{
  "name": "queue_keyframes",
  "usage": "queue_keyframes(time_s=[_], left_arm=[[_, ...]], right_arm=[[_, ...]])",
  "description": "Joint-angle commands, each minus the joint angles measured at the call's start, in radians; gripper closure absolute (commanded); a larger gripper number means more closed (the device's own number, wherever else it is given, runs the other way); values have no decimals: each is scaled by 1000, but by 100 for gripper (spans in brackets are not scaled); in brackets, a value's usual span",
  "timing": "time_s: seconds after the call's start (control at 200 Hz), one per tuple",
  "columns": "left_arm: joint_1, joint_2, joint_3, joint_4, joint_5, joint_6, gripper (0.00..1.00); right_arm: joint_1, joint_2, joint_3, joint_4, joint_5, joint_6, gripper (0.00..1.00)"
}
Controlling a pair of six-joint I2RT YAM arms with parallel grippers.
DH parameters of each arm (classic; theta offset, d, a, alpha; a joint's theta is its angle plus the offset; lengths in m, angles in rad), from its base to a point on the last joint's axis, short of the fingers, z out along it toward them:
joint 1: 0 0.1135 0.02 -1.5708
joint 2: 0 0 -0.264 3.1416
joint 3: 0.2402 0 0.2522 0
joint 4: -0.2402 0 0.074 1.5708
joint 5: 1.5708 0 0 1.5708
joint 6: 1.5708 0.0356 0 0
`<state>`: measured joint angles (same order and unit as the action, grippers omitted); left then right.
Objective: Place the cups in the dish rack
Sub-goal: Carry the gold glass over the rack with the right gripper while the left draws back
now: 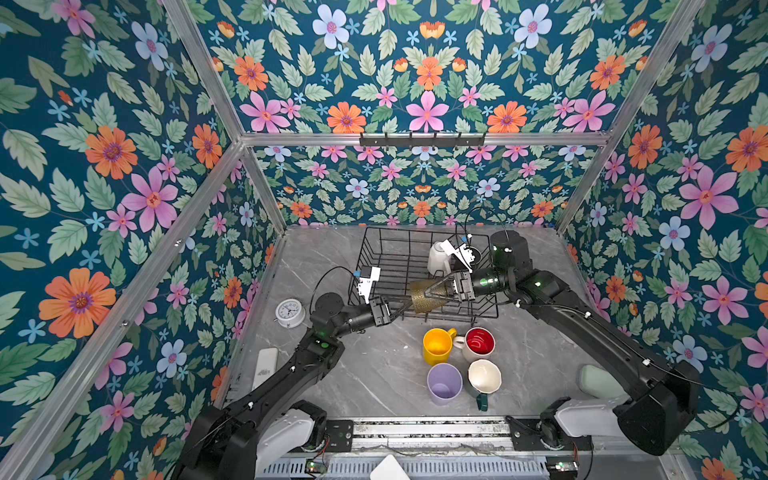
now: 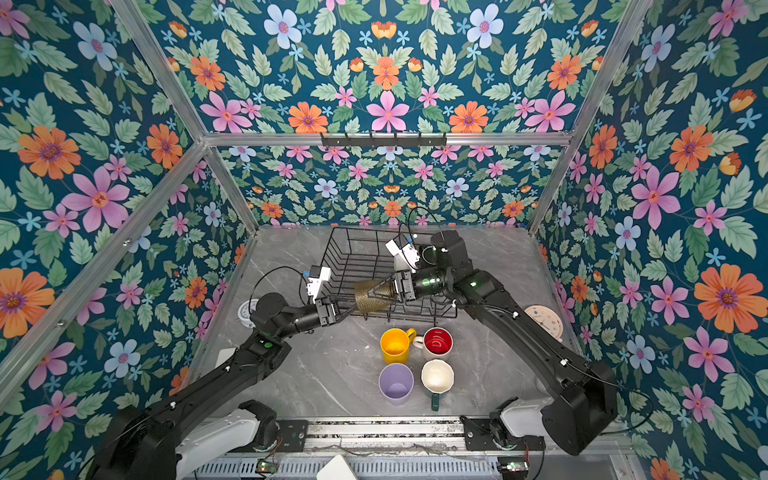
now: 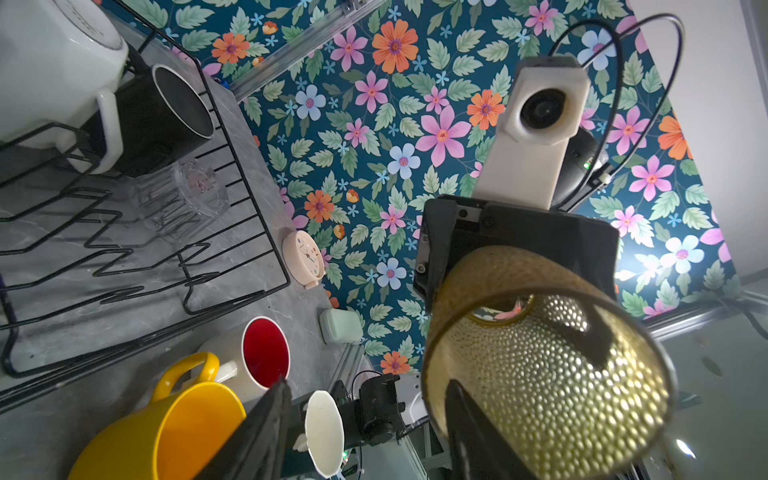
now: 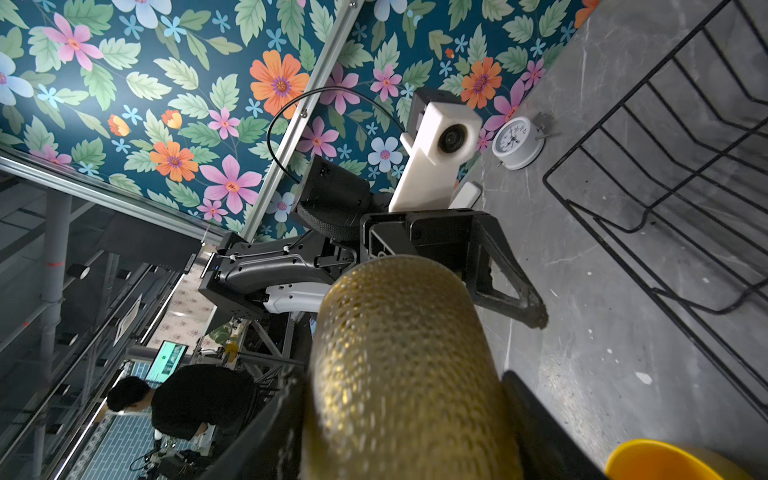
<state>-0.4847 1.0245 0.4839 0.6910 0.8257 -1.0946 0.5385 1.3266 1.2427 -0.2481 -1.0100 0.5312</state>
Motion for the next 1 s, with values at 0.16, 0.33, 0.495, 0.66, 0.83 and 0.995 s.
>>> queue_keyframes(time_s=[0.16,0.33,0.495,0.66,0.83,0.995], left_arm=[[15,-107,49,-279,-212,164,32],[15,-222,118,-610,-499,303,29],[15,-387,114,-768,-747,339,21],[15,-557,40,-817,-838,324,11],[15,-650,29,-889,-895,323,7],[14,-675,30,-929,-920,330,4]], right_arm=[[-39,-42,22,-145,93,-68,100],[-43,-13,119,-364,288,-198,100],[-43,35,194,-482,479,-261,100],[-42,96,239,-537,619,-304,100],[-39,166,279,-564,708,-325,100],[-6,236,325,-587,808,-353,100]])
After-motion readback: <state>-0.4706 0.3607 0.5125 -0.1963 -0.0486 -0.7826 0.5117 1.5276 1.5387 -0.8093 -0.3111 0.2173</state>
